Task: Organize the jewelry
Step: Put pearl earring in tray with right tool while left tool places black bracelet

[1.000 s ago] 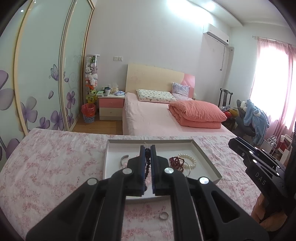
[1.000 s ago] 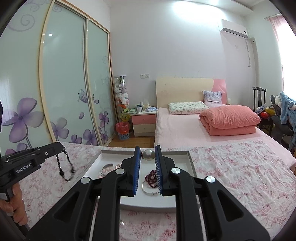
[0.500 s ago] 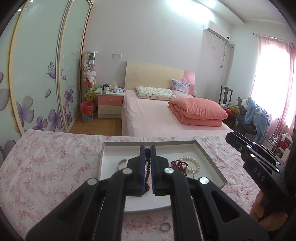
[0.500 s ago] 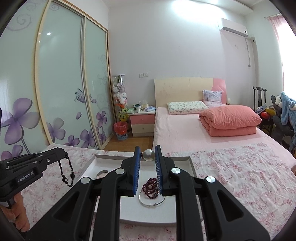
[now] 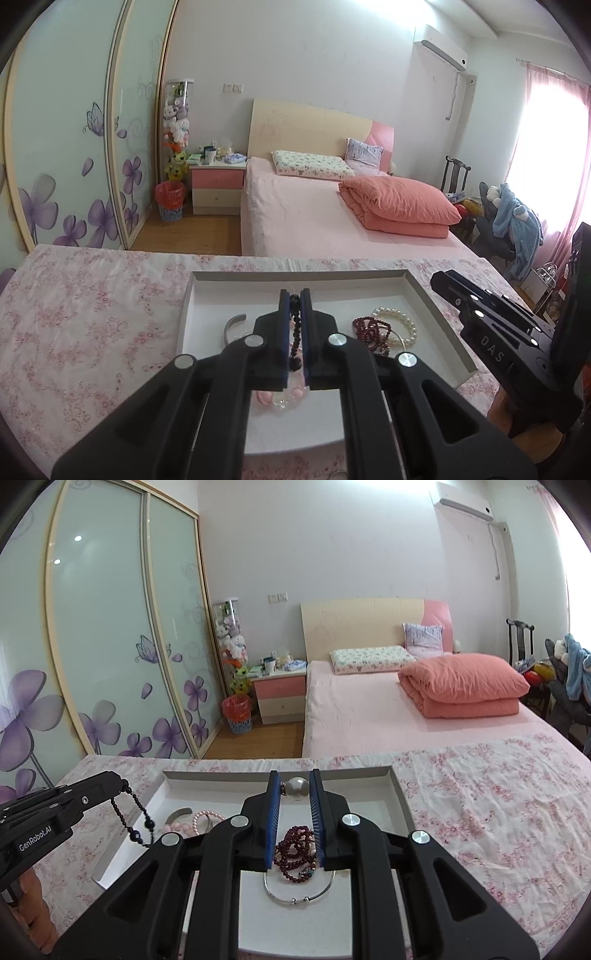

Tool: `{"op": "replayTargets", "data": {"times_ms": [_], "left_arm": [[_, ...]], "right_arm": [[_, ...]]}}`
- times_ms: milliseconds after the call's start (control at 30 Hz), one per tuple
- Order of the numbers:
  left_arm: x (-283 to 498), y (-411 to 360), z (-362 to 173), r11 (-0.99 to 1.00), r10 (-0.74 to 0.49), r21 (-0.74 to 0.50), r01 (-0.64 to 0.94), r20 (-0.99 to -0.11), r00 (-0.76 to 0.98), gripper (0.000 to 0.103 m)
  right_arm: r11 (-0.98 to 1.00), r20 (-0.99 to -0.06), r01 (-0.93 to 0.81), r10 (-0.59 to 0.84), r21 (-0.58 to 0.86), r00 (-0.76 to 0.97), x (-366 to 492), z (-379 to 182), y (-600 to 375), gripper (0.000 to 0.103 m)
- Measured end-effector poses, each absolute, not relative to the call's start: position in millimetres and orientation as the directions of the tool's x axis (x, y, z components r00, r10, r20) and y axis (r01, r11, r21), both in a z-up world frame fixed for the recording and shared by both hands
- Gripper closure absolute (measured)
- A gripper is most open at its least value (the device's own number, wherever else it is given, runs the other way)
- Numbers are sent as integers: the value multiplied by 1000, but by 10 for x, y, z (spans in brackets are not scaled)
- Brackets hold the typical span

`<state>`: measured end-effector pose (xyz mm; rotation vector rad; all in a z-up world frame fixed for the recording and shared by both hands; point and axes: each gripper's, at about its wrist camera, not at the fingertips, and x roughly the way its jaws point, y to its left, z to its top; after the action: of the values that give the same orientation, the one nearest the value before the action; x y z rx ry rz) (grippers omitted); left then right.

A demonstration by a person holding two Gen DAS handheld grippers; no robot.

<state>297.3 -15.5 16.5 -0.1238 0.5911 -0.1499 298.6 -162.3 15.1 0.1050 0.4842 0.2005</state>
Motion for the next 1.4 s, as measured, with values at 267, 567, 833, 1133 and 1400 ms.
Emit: {"op": "replayTargets", "data": {"times_ms": [267, 567, 833, 1133, 1400], "left_arm": [[3154, -170, 5, 980, -182, -178, 95, -577, 796, 96], [3228, -36, -129, 971, -190, -233, 56, -606, 772, 86], [3145, 26, -137, 973, -174, -227, 40, -610, 773, 82], [2949, 40, -168, 976, -173, -211, 49, -622, 764, 79], [2684, 91, -267, 979, -166, -196, 49, -643, 748, 79]], "right_arm": [[972, -503, -174, 230, 157, 833, 3118, 13, -1592, 83], [976, -514, -164, 216, 145, 830, 3079, -43, -1615, 57], [977, -519, -158, 210, 143, 828, 3045, -56, -1657, 57], [976, -535, -178, 219, 128, 816, 2851, -84, -1665, 57], [966, -598, -228, 255, 122, 760, 2530, -228, -1632, 57]]}}
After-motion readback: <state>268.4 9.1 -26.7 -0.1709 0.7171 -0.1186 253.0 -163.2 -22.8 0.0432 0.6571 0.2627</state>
